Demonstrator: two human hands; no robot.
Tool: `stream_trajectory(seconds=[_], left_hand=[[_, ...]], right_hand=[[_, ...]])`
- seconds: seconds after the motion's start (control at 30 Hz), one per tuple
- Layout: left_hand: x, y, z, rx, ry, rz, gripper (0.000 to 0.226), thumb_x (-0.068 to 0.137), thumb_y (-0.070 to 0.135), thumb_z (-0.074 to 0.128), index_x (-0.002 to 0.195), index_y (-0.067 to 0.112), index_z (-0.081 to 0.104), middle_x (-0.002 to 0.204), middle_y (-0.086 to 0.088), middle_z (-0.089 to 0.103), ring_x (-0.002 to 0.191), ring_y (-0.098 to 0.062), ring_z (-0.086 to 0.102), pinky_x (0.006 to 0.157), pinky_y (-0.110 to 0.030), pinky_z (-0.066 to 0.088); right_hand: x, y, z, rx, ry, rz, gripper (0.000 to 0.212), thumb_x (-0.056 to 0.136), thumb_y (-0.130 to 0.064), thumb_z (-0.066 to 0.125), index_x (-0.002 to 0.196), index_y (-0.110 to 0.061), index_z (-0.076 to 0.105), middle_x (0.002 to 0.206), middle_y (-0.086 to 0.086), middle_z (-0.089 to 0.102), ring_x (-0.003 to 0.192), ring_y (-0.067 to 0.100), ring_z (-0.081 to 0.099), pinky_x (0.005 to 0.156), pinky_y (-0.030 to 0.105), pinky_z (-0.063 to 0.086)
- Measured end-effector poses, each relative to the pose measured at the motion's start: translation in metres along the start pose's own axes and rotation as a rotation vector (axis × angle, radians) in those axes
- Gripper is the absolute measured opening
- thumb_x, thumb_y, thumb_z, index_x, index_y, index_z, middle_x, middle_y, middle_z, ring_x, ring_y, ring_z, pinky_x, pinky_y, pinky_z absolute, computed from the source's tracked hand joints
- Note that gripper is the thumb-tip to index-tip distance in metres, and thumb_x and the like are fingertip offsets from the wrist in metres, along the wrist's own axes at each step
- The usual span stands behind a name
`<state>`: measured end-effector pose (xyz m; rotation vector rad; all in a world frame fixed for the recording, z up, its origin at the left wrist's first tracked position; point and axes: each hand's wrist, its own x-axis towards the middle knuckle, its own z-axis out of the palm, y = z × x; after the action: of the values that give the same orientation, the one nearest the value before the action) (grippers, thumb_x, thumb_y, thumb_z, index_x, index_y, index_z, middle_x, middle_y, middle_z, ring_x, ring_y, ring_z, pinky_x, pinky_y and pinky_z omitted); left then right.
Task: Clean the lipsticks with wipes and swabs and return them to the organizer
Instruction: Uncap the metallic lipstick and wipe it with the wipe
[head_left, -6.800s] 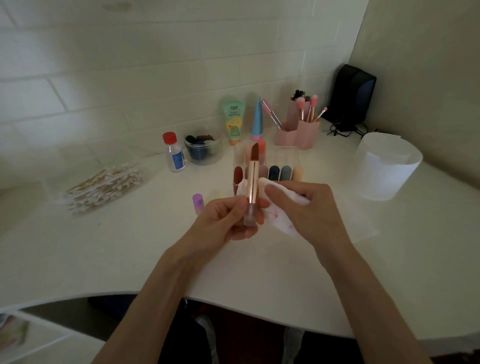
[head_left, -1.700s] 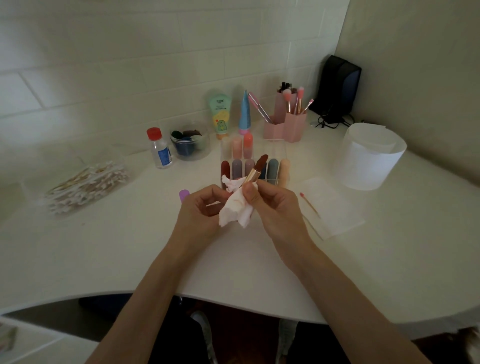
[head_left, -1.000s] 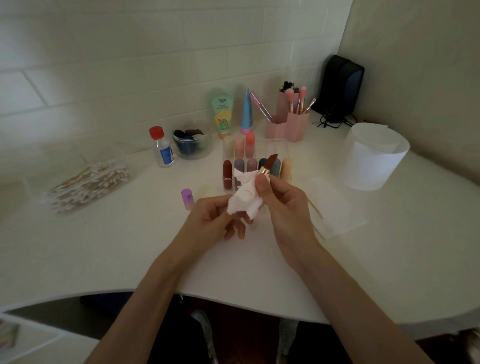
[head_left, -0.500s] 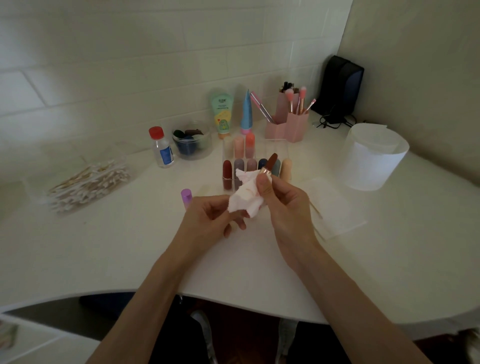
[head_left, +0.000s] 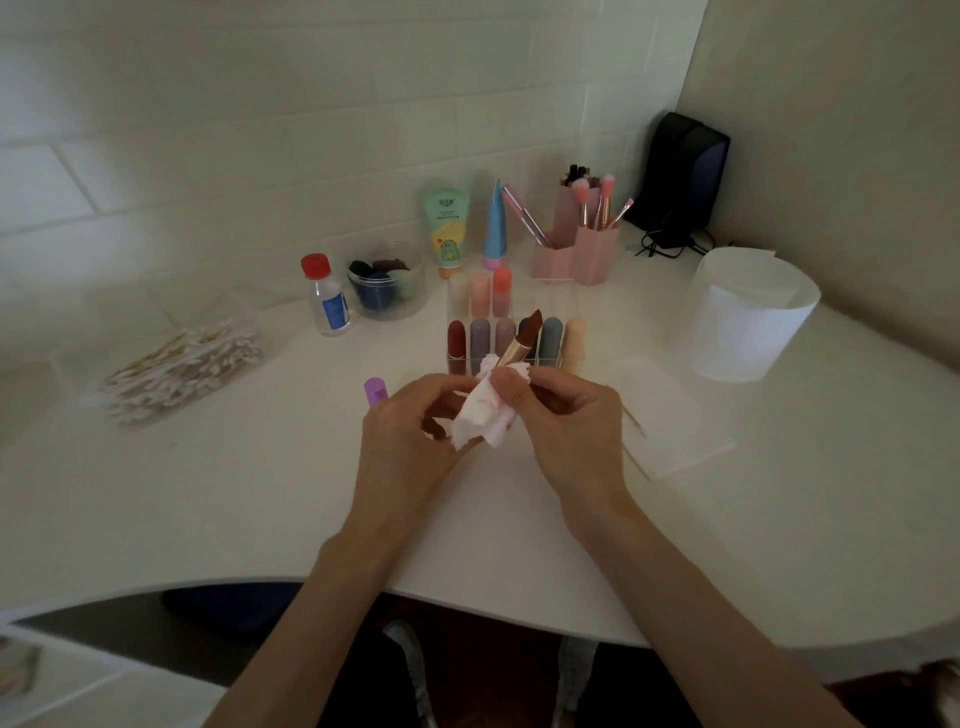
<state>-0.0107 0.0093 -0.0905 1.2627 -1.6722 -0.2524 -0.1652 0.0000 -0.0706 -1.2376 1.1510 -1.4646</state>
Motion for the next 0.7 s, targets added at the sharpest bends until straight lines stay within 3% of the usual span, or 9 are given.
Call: stream_trajectory(seconds=[0.1,0.17,0.27,0.33,0.43,0.53,0.63,0.7], left_hand=[[-0.001,0.002,0.0,-0.011,-0.013,-0.01,0.038,0.078,0.032,0.075,0.108,0.008,0.076,0.092,-0.004,0.077,0.079,-0.01,0.069,0.075,-0.015,0.056],[0.0,0.003,-0.002,-0.094,-0.009,-0.083,0.034,0.078,0.028,0.075,0.108,0.013,0.075,0.089,0.002,0.076,0.078,-0.008,0.071,0.074,-0.016,0.057],[0.001,0.005,-0.005,-0.178,0.023,-0.201,0.032,0.082,0.004,0.079,0.109,0.018,0.072,0.092,0.008,0.074,0.081,-0.002,0.072,0.07,-0.015,0.057],[0.003,0.007,-0.005,-0.168,0.015,-0.253,0.027,0.086,0.009,0.077,0.111,0.019,0.07,0.095,0.012,0.072,0.083,0.005,0.07,0.064,-0.013,0.056],[0.005,0.012,-0.002,-0.127,-0.016,-0.327,0.017,0.089,0.02,0.076,0.101,0.024,0.066,0.089,0.028,0.062,0.069,0.017,0.064,0.058,-0.005,0.048],[0.008,0.01,0.0,-0.104,-0.013,-0.348,0.013,0.087,0.025,0.077,0.098,0.023,0.069,0.088,0.027,0.064,0.061,0.004,0.067,0.062,-0.007,0.049],[0.011,0.007,0.0,-0.012,-0.044,-0.34,0.013,0.084,0.03,0.078,0.092,0.034,0.068,0.089,0.023,0.067,0.062,-0.004,0.067,0.069,-0.02,0.057],[0.012,0.007,0.002,0.022,-0.063,-0.344,0.015,0.083,0.027,0.078,0.088,0.036,0.066,0.086,0.022,0.068,0.064,-0.002,0.066,0.07,-0.023,0.056]], right_hand=[[-0.001,-0.001,0.0,-0.091,0.017,-0.106,0.016,0.077,-0.043,0.073,0.09,-0.035,0.075,0.083,-0.024,0.074,0.085,0.006,0.072,0.074,0.014,0.055],[0.0,0.003,-0.002,-0.148,0.015,-0.17,0.013,0.084,-0.036,0.076,0.094,-0.029,0.078,0.086,-0.016,0.076,0.084,0.012,0.071,0.075,0.018,0.056],[-0.002,0.005,-0.003,-0.182,0.017,-0.182,0.016,0.088,-0.034,0.074,0.098,-0.023,0.078,0.088,-0.009,0.076,0.084,0.01,0.07,0.074,0.015,0.055],[-0.003,0.002,-0.005,-0.178,0.069,-0.168,0.022,0.087,-0.039,0.071,0.099,-0.021,0.077,0.088,-0.01,0.076,0.083,0.006,0.07,0.074,0.014,0.054],[0.002,0.001,-0.016,-0.084,0.146,-0.141,0.011,0.091,-0.023,0.076,0.096,-0.015,0.08,0.083,-0.004,0.077,0.076,0.013,0.069,0.072,0.02,0.055],[0.004,-0.001,-0.023,-0.046,0.155,-0.135,0.007,0.092,-0.019,0.076,0.093,-0.014,0.08,0.079,-0.001,0.076,0.078,0.027,0.069,0.071,0.025,0.055],[0.003,-0.001,-0.023,-0.077,0.153,-0.137,0.008,0.092,-0.021,0.076,0.093,-0.014,0.08,0.078,-0.003,0.075,0.073,0.02,0.067,0.067,0.02,0.052],[0.004,-0.001,-0.023,-0.113,0.153,-0.147,0.01,0.092,-0.023,0.076,0.093,-0.013,0.08,0.078,-0.003,0.074,0.072,0.015,0.066,0.066,0.02,0.051]])
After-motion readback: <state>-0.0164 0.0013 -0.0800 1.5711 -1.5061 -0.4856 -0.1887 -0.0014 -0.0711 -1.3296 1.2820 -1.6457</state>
